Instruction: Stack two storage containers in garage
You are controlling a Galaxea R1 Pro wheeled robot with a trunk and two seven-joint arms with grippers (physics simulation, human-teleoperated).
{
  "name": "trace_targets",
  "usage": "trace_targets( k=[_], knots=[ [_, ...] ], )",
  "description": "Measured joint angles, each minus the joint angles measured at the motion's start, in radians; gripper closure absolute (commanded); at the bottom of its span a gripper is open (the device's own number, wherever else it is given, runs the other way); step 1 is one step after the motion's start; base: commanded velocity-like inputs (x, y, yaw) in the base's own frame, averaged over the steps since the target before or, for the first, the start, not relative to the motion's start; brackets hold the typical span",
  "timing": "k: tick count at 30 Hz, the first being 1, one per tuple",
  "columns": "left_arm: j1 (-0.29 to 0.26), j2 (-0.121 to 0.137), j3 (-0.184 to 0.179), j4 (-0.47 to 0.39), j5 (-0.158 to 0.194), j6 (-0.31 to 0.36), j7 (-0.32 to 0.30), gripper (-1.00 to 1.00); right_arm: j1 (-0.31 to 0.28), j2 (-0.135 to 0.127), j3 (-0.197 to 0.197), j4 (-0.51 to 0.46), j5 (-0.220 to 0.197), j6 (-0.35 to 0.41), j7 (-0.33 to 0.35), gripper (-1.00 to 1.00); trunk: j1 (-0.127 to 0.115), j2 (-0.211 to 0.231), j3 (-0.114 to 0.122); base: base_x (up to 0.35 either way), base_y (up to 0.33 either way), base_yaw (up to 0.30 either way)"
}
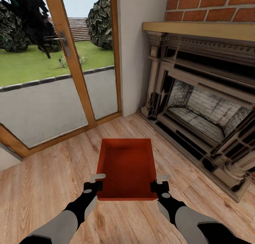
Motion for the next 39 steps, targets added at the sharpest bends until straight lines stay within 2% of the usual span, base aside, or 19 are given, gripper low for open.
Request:
trace_targets(
  k=[39],
  knots=[
    [0.000, -0.001, 0.001, 0.000, 0.000, 0.000, -0.001, 1.00, 0.000, -0.001, -0.003, 0.000, 0.005, 0.001, 0.002, 1.00, 0.000, 0.000, 0.063, 0.000, 0.000, -0.017]
  ],
)
